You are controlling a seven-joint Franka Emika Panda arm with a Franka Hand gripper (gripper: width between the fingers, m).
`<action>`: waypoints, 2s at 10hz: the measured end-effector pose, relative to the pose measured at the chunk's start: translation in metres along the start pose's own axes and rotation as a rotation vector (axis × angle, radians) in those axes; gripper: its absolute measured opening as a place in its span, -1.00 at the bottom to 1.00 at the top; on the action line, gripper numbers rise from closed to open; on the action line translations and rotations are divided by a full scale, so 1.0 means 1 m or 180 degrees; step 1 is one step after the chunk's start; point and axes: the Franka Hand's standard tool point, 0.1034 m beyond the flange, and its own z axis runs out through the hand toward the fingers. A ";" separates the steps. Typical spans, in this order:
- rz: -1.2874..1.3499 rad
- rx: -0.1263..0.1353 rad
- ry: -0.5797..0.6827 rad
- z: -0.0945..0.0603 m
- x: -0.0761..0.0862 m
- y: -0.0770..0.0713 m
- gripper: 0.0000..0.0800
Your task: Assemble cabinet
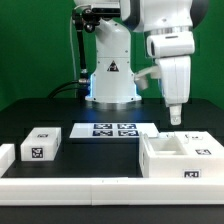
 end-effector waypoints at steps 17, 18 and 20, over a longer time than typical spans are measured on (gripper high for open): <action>0.0064 0.0154 0.0119 0.040 0.002 -0.022 -0.85; 0.0064 0.0154 0.0119 0.040 0.002 -0.022 -0.85; 0.0052 0.0156 0.0111 0.039 0.001 -0.021 -0.85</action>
Offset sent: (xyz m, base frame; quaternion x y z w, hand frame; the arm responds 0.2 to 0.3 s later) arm -0.0039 0.0106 -0.0228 -0.0076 0.0236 0.0020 0.9997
